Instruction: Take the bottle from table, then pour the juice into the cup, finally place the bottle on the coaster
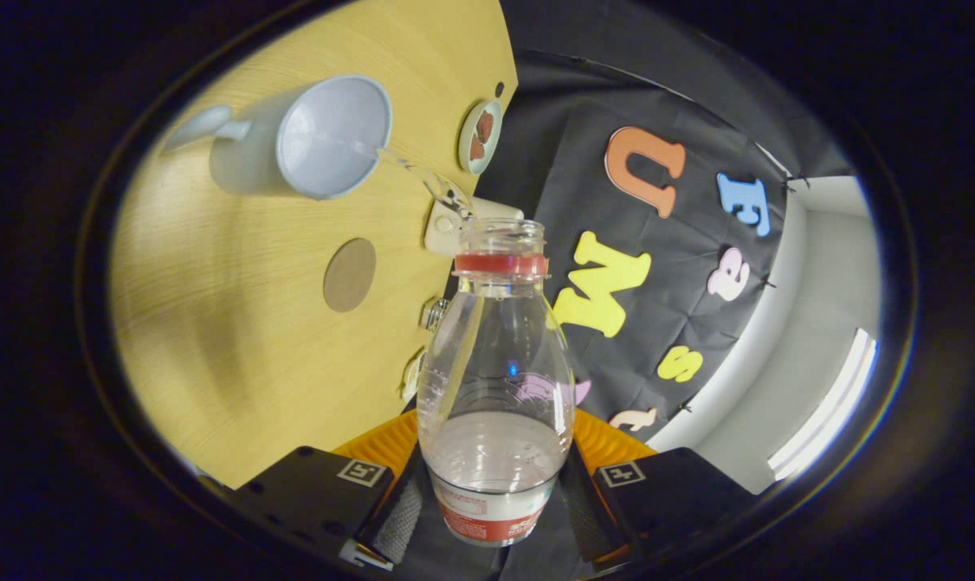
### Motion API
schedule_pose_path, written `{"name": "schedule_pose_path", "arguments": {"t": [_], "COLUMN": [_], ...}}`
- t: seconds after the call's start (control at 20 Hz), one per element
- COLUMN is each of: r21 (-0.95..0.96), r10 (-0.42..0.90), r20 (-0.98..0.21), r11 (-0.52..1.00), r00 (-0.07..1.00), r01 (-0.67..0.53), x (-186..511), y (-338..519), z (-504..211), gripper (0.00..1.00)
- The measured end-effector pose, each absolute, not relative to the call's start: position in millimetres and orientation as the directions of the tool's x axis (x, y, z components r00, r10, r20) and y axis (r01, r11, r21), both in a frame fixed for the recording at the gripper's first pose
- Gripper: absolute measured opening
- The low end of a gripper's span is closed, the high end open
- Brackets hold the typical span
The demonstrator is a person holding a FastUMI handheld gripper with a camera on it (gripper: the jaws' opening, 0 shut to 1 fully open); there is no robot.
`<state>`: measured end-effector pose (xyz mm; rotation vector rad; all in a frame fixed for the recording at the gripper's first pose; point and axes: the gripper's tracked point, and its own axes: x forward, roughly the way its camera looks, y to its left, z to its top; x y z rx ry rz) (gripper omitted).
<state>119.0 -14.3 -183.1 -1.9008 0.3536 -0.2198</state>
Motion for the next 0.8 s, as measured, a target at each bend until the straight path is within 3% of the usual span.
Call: {"name": "schedule_pose_path", "arguments": {"t": [0.8], "r21": [-0.896], "r10": [-0.341], "r20": [-0.001], "r11": [-0.417], "r00": [0.940], "r01": [-0.152], "x": [116], "y": [-1], "z": [-171], "gripper": [0.81]}}
